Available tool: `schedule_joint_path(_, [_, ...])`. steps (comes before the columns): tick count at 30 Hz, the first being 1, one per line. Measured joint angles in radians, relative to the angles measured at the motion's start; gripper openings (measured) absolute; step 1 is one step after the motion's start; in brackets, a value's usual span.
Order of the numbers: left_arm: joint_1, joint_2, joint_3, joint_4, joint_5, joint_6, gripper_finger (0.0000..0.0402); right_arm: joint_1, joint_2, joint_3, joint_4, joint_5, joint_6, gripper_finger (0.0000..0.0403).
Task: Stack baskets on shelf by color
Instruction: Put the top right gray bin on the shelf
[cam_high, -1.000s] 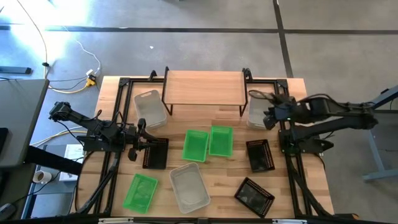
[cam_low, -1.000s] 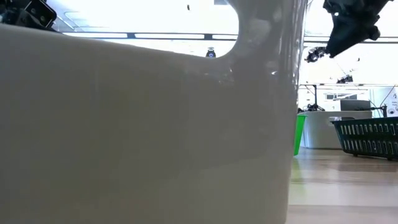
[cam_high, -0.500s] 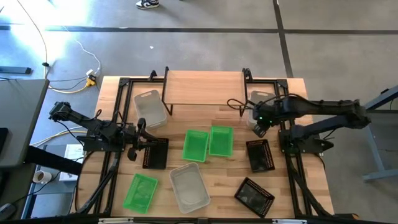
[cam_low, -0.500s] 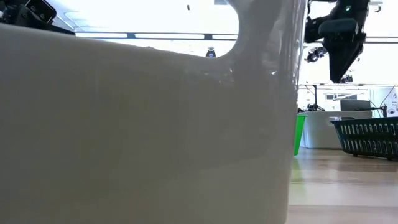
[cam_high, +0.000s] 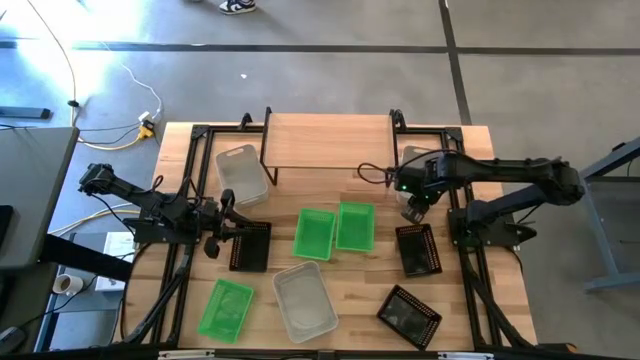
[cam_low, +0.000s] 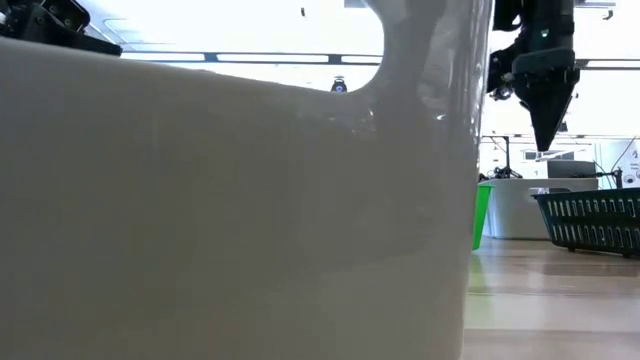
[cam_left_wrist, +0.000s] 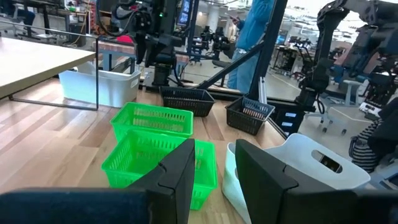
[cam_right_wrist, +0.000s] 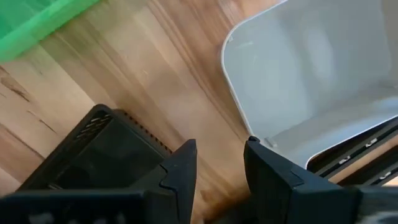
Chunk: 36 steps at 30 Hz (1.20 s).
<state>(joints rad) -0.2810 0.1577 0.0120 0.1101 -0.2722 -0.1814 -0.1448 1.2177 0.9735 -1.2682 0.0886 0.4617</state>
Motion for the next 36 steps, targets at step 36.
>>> schedule_joint_path(36, [0.0, 0.0, 0.0, 0.001, 0.0, -0.209, 0.0106, -0.062, 0.0, -0.061, 0.044, 0.007, -0.301, 0.0201])
